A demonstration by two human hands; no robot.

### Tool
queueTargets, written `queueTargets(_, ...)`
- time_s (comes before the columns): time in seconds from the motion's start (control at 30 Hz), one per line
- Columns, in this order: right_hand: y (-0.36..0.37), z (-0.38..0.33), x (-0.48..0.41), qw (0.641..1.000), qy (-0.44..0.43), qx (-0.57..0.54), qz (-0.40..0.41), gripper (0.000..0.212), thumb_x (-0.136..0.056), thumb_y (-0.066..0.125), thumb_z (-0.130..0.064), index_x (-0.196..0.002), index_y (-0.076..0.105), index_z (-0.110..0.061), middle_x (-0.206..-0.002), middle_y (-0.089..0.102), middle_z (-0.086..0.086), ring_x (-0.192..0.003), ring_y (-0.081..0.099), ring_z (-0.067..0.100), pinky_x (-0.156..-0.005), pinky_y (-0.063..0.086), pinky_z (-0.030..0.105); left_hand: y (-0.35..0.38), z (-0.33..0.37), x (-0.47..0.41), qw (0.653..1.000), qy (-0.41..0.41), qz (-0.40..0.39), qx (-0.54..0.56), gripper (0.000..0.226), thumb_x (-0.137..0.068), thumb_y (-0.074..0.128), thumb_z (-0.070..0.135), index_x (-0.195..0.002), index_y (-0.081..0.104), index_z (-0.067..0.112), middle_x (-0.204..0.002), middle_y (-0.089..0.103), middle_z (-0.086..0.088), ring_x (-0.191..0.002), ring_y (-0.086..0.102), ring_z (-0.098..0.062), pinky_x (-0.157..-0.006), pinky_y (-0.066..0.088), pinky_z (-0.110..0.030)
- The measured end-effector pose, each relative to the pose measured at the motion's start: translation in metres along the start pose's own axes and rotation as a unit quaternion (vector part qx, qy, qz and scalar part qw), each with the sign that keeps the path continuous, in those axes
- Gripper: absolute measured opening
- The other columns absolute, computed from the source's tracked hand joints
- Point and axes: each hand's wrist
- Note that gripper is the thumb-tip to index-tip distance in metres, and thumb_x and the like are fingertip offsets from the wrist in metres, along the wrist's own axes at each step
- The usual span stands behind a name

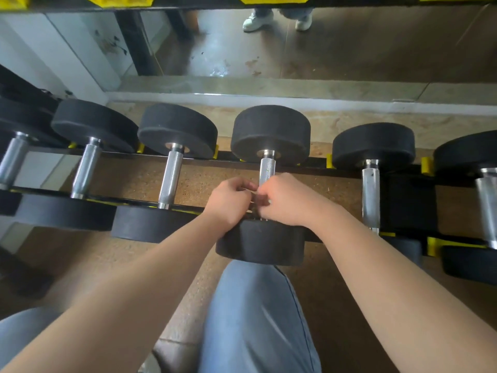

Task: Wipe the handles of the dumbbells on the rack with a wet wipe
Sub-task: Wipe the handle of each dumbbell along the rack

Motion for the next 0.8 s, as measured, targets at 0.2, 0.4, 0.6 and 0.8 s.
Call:
queueTargets(0.2, -0.001, -0.013, -0.027, 0.962, 0.098, -0.018, 0.253, 0.020, -0.100, 0.058, -0.021, -0.089, 0.074, -0.016, -0.088, 0.068, 0.002, -0.073, 0.055, 0.013, -0.068, 0.041, 0.023, -0.009, -0.004, 0.001, 0.999, 0.026, -0.031, 0.029, 0.030, -0.093, 0.047, 0.008, -0.096, 0.064, 0.032, -0.098, 0.074, 0.005, -0.090, 0.074, -0.014, -0.091, 0.060, -0.043)
queueTargets(0.4, 0.006, -0.040, -0.008, 0.988, 0.144, 0.022, 0.050, 0.015, -0.090, 0.065, -0.019, -0.083, 0.078, -0.021, -0.087, 0.064, 0.003, -0.082, 0.063, 0.022, -0.074, 0.048, 0.026, -0.041, -0.018, -0.004, 0.994, 0.068, -0.086, 0.008, 0.027, -0.099, 0.050, 0.010, -0.112, 0.064, 0.028, -0.106, 0.072, 0.005, -0.094, 0.073, -0.013, -0.089, 0.059, -0.034)
queueTargets(0.6, 0.006, -0.102, -0.019, 0.968, 0.143, -0.117, 0.168, 0.009, -0.096, 0.066, -0.030, -0.089, 0.071, -0.027, -0.077, 0.060, -0.019, -0.074, 0.058, 0.001, -0.063, 0.041, 0.013, -0.105, -0.021, -0.010, 0.986, 0.127, -0.107, 0.020, 0.024, -0.094, 0.058, 0.013, -0.109, 0.067, 0.029, -0.113, 0.075, -0.004, -0.102, 0.074, -0.021, -0.095, 0.060, -0.044)
queueTargets(0.8, 0.038, -0.165, -0.064, 0.960, 0.139, -0.138, 0.200, 0.005, -0.097, 0.064, -0.033, -0.098, 0.069, -0.031, -0.080, 0.058, -0.020, -0.075, 0.054, -0.003, -0.061, 0.037, 0.014, -0.187, -0.039, -0.021, 0.973, 0.194, -0.043, -0.116, 0.035, -0.094, 0.058, 0.012, -0.120, 0.069, 0.033, -0.117, 0.073, 0.009, -0.111, 0.068, -0.015, -0.094, 0.052, -0.022)
Point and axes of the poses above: each hand's wrist, its own x-axis away from the middle knuckle, its own y-axis out of the palm, z = x × y
